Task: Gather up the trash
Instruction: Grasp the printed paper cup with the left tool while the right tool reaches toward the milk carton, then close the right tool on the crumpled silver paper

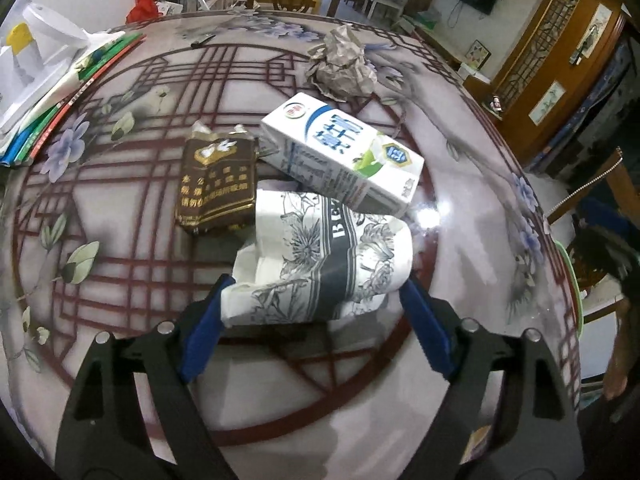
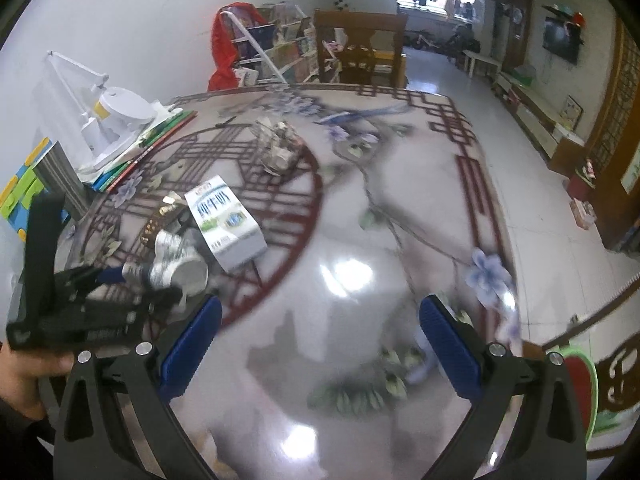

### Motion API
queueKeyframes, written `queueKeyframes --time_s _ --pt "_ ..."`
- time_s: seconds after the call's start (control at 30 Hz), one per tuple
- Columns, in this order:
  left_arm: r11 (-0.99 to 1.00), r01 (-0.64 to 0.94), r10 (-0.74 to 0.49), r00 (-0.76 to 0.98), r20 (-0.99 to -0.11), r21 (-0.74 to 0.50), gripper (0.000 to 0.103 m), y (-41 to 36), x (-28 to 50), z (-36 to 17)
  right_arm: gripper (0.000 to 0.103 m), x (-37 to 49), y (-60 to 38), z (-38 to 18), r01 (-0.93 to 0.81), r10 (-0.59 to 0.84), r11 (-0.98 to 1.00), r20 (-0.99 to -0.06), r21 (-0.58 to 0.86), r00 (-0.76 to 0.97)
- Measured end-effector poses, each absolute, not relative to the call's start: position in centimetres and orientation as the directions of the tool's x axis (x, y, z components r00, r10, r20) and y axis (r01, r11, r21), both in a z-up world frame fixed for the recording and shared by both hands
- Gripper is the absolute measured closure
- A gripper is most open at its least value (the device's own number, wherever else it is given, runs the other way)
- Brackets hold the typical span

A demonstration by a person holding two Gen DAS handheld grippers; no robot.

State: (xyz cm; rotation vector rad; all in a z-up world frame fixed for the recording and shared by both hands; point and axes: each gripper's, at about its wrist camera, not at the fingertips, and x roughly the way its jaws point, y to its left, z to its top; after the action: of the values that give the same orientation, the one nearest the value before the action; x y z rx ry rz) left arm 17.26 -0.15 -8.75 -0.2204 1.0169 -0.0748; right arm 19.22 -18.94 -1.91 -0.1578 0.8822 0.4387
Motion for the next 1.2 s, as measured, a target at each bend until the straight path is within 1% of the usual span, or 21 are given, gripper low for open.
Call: queueKeyframes --time_s 0.23,0.33,0.43,0.7,0.8,0.93,1.1,1.2 --pt "0.985 -0.019 -0.138 0.517 -0.845 -0.172 0.022 3.1 14.9 -6.7 0.007 23.3 -13.9 -2.1 -0.484 0.335 0.874 -0.772 0.040 0.540" --pt "0.982 -0.021 -0.153 0.504 -0.850 -0.189 0.022 4.9 14.5 -6.0 0.007 25.1 -12.0 -2.2 -0.491 0.345 0.870 -0.769 0.046 0.538" --pt "0.984 -0.027 -0.139 0.508 -0.850 -0.176 0.022 6.8 14.3 -5.0 0.007 27.1 -10.5 -2.4 -0.483 0.353 0.873 -0.769 0.065 0.533" --pt "0.991 -0.058 -0.068 0.562 -0.824 -0.122 0.022 12.1 17.2 -2.3 0.007 31.1 -8.1 -3.6 -0.455 0.334 0.888 -0.783 0.074 0.525" --pt "0.992 -0.070 -0.048 0.572 -0.819 -0.108 0.022 13.4 19.2 -2.1 0.007 32.5 -7.3 -4.1 -0.446 0.328 0.892 -0.789 0.077 0.519" --pt "0.992 -0.067 -0.051 0.572 -0.819 -0.108 0.022 14.2 21.4 -2.5 0.007 34.4 -6.1 -4.6 -0.440 0.308 0.896 -0.793 0.057 0.525" --pt "0.988 -0.074 -0.066 0.579 -0.813 -0.133 0.022 15.1 22.0 -3.1 0.007 36.9 -4.9 -5.7 -0.426 0.285 0.904 -0.803 0.043 0.524" --pt "0.979 -0.109 -0.078 0.580 -0.811 -0.171 0.022 16.0 22.2 -3.6 0.008 38.0 -4.6 -6.5 -0.409 0.270 0.911 -0.816 0.045 0.511"
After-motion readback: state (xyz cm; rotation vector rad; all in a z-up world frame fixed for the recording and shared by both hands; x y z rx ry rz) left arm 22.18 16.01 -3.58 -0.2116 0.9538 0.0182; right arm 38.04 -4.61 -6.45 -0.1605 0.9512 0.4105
